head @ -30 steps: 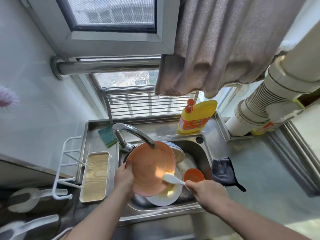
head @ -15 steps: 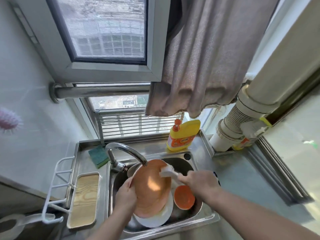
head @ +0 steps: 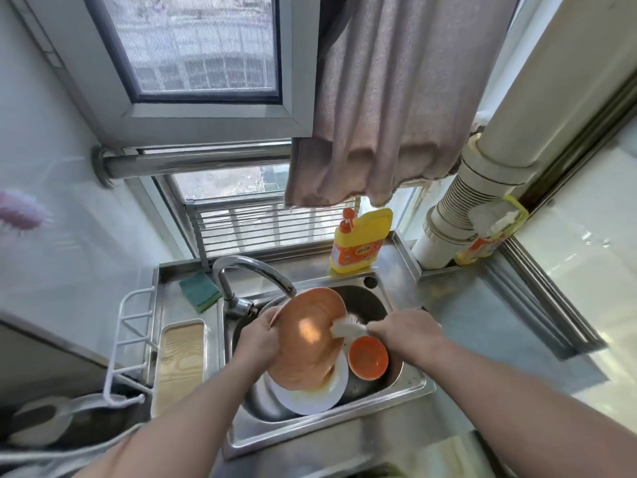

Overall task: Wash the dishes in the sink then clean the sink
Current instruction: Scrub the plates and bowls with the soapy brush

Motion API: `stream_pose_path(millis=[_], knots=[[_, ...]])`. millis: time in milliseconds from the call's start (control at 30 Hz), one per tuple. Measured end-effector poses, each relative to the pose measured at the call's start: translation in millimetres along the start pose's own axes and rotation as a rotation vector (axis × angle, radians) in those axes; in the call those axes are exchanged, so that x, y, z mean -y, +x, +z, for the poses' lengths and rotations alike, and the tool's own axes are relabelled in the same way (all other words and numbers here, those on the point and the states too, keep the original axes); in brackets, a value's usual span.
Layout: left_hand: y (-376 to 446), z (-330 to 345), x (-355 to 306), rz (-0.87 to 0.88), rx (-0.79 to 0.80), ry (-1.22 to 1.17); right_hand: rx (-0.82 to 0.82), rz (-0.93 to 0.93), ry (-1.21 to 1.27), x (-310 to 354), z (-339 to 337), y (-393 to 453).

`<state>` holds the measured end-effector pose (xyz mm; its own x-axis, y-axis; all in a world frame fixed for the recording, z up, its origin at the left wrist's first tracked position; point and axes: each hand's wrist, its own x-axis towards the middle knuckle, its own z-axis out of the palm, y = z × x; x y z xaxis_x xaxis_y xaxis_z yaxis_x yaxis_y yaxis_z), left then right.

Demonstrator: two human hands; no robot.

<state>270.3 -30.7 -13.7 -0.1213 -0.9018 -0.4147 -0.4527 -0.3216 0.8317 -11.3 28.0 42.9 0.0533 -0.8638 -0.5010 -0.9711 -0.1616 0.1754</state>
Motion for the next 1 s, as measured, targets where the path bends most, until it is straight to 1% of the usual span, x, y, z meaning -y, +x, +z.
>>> stream_pose_path(millis=[67,167,233,367,467,567,667,733,800,867,933,1000], knots=[[-0.3,2.3,-2.0,-0.020,-0.001,-0.017,-0.088,0.086,0.098,2.0,-5.3,-3.8],[-4.9,6.3,-3.0,-0.058,0.025,-0.035,-0.141,0.164,0.176,-0.1,-13.1,-13.2],[-6.3,8.8,-6.9,-0.091,0.041,-0.062,-0.128,0.203,0.200,1.9,-8.2,-23.2],[2.8,16.2,-3.8,-0.221,0.072,-0.277,-0.037,0.268,0.260,16.1,11.9,-41.9],[3.0,18.7,4.7,-0.278,0.108,-0.370,-0.032,0.275,0.305,17.8,11.4,-47.9],[-5.4,26.4,3.9,-0.351,0.138,-0.522,-0.048,0.291,0.435,12.2,0.5,-50.1],[-13.9,42.3,-4.8,-0.423,0.098,-0.686,-0.069,0.321,0.492,7.8,-12.3,-52.4],[-12.6,57.4,-10.3,-0.474,0.046,-0.718,-0.056,0.331,0.456,5.3,-19.7,-54.1],[-9.5,73.1,-23.9,-0.472,-0.004,-0.694,-0.045,0.343,0.423,0.8,-25.1,-55.8],[-10.7,80.6,-45.2,-0.421,0.004,-0.574,-0.052,0.368,0.406,-4.8,-31.6,-59.6],[-3.6,83.4,-58.2,-0.333,0.045,-0.403,-0.079,0.379,0.395,-14.1,-33.3,-61.5],[4.3,80.2,-73.2,-0.283,0.140,-0.296,-0.107,0.384,0.396,-23.6,-39.4,-65.5]])
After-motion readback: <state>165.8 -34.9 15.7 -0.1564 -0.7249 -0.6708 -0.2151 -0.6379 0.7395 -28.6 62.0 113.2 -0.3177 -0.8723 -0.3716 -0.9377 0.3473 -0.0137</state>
